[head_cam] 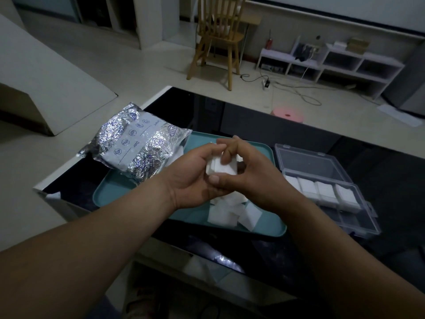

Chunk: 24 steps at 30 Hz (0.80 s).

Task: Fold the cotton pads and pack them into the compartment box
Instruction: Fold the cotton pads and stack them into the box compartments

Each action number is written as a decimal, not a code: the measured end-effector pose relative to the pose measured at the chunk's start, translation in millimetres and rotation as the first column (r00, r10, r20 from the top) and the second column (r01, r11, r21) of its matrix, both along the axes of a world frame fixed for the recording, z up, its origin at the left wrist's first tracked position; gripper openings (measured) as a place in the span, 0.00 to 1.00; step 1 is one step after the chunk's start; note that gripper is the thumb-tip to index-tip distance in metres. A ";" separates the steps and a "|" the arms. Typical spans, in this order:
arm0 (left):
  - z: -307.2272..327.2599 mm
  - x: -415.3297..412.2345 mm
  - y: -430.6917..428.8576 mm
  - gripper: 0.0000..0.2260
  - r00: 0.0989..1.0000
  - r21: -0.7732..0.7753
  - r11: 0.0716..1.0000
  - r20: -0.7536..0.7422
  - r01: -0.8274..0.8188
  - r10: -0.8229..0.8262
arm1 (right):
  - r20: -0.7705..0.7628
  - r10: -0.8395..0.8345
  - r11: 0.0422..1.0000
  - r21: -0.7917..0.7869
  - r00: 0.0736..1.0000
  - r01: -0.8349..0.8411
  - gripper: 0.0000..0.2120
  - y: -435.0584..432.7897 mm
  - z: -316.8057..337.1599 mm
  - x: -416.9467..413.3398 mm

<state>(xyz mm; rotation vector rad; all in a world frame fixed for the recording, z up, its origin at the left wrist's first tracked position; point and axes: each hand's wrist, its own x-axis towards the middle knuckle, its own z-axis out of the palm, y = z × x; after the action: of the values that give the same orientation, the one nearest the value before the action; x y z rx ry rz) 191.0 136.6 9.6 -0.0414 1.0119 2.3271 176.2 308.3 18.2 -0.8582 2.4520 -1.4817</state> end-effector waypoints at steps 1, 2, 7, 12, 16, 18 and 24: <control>-0.7 -1.0 -0.4 0.12 1.000 -0.011 1.000 0.011 -0.007 0.007 | -0.025 -0.003 0.999 0.038 1.000 0.004 0.19 0.9 -2.0 -1.0; -1.5 -1.6 -0.5 0.12 1.000 -0.026 1.000 0.017 -0.014 0.015 | -0.050 -0.009 0.998 0.065 0.999 0.012 0.18 1.6 -4.0 -1.7; 1.4 0.8 2.8 0.08 0.995 -0.054 0.994 0.035 -0.096 0.098 | -0.074 -0.037 0.999 0.016 0.997 0.039 0.17 1.3 -5.0 -2.3; 0.9 -8.7 -3.8 0.06 0.919 -0.067 0.936 0.177 -0.345 0.352 | 0.126 -0.341 0.930 -0.098 0.932 0.353 0.14 4.8 -0.5 -10.7; -4.8 -15.4 -10.2 0.13 0.828 -0.190 0.845 0.181 -0.499 0.530 | -0.134 -0.333 0.839 0.409 0.933 0.359 0.05 16.0 -16.4 -17.3; -5.2 -17.0 -11.2 0.17 0.816 -0.235 0.826 0.165 -0.512 0.553 | -0.126 -0.176 0.807 0.550 0.976 0.216 0.13 17.2 -23.4 -11.9; -5.6 -13.3 -7.2 0.17 0.839 -0.321 0.817 0.106 -0.479 0.533 | -0.129 0.119 0.654 0.756 0.984 0.020 0.27 11.7 -27.4 -6.8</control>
<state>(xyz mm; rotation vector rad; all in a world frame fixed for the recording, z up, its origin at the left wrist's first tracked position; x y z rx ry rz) 177.7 129.4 4.0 -0.7243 1.3528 2.5500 169.5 320.0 -9.2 -0.8467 2.7390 -0.2379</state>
